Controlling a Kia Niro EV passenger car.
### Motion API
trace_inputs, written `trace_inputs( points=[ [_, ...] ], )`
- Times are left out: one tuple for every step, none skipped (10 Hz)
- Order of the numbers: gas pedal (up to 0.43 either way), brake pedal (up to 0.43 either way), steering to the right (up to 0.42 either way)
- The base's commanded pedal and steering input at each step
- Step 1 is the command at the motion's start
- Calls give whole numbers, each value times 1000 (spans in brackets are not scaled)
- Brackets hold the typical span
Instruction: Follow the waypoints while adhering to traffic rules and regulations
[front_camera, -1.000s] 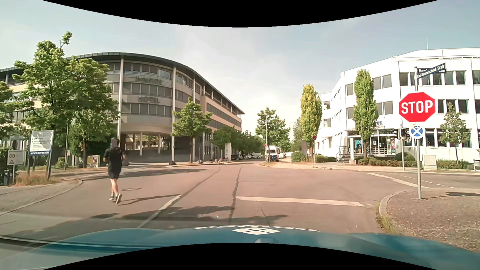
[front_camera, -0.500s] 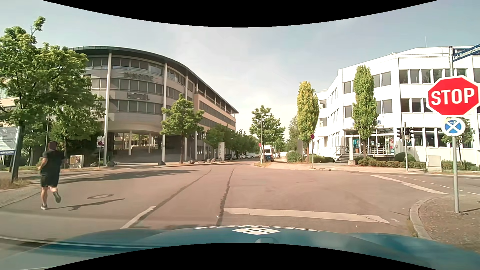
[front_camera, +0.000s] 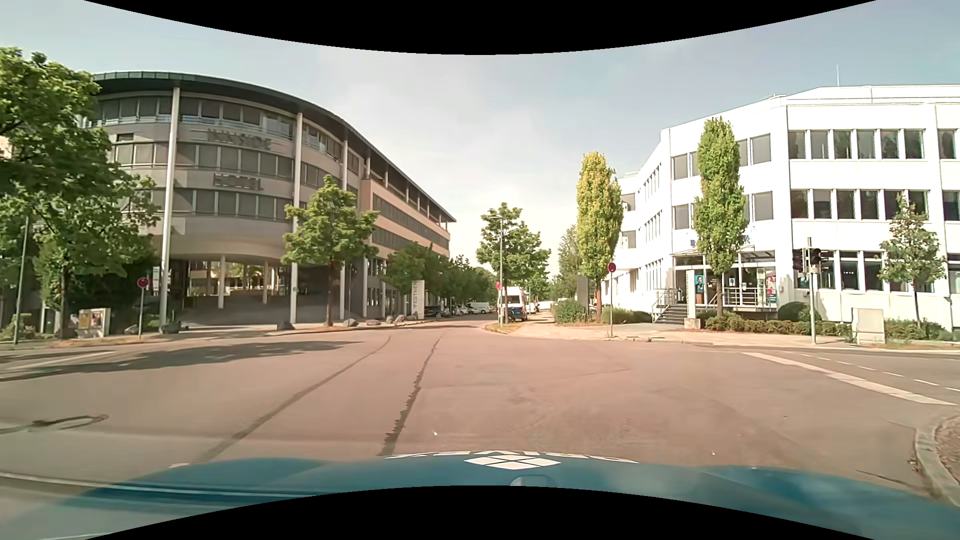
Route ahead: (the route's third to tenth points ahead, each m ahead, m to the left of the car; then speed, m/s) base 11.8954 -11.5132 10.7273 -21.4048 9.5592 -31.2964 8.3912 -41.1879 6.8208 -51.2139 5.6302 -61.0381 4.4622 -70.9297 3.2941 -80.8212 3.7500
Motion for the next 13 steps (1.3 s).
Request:
trace_inputs(
  points=[
    [0, 0, 148],
    [0, 0, 158],
    [0, 0, 167],
    [0, 0, 182],
    [0, 0, 197],
    [0, 0, 216],
    [0, 0, 227],
    [0, 0, 231],
    [0, 0, 235],
    [0, 0, 237],
    [0, 0, 238],
    [0, 0, 243],
    [0, 0, 256]
  ],
)
